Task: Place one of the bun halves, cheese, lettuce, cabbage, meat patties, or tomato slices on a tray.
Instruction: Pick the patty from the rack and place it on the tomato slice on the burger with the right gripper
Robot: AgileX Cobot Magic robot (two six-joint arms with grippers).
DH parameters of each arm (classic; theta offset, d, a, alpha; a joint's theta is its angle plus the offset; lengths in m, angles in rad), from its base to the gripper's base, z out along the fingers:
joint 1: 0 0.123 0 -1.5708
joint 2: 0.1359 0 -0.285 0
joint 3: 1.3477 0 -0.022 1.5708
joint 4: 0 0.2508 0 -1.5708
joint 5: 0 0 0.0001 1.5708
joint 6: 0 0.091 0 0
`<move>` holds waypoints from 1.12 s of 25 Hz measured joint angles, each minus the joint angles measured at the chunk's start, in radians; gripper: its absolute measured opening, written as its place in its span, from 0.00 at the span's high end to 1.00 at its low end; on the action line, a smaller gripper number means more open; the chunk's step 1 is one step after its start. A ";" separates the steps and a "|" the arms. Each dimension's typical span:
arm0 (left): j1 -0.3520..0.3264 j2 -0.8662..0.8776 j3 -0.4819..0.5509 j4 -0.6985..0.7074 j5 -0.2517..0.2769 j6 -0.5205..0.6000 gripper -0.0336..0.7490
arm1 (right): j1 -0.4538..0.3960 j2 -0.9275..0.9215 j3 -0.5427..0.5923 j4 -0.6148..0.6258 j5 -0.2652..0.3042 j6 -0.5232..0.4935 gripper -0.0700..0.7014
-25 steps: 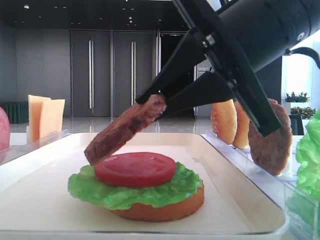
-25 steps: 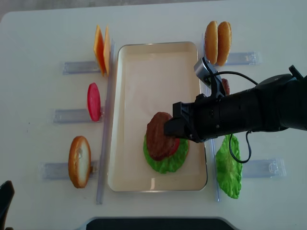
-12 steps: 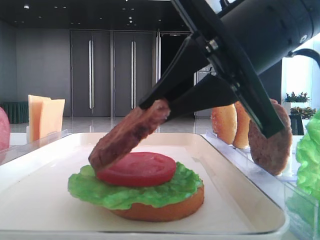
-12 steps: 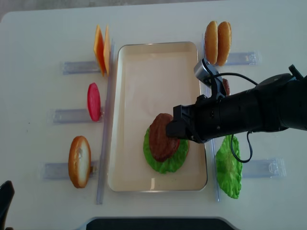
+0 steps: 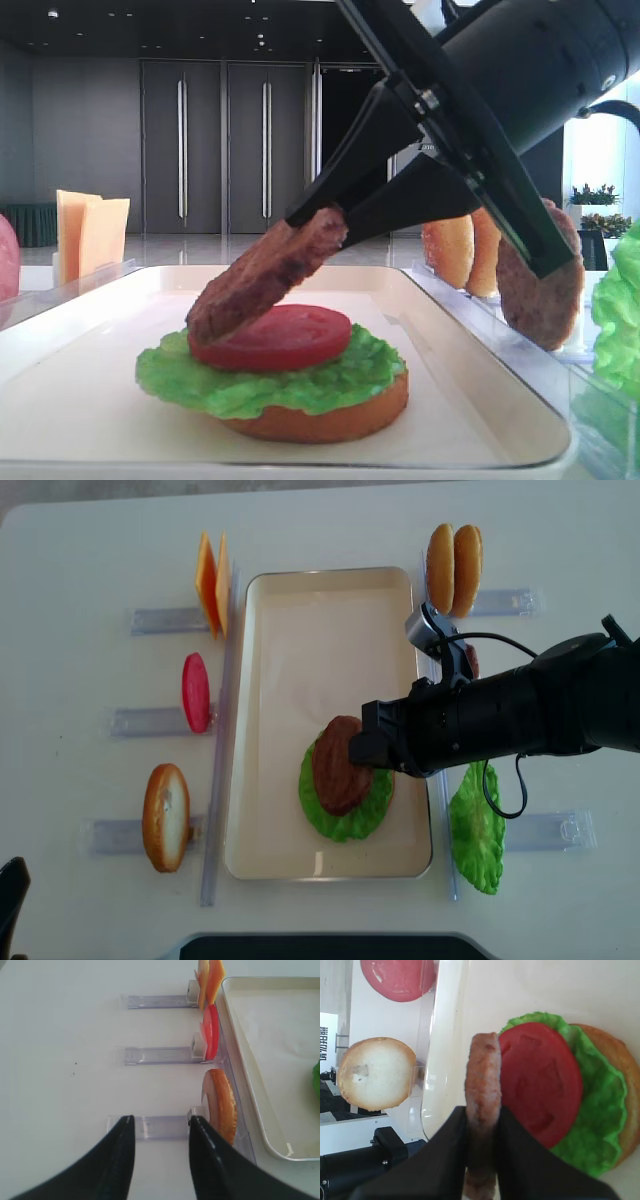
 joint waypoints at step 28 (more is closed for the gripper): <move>0.000 0.000 0.000 0.000 0.000 0.000 0.60 | 0.006 0.000 0.000 0.000 -0.006 0.001 0.17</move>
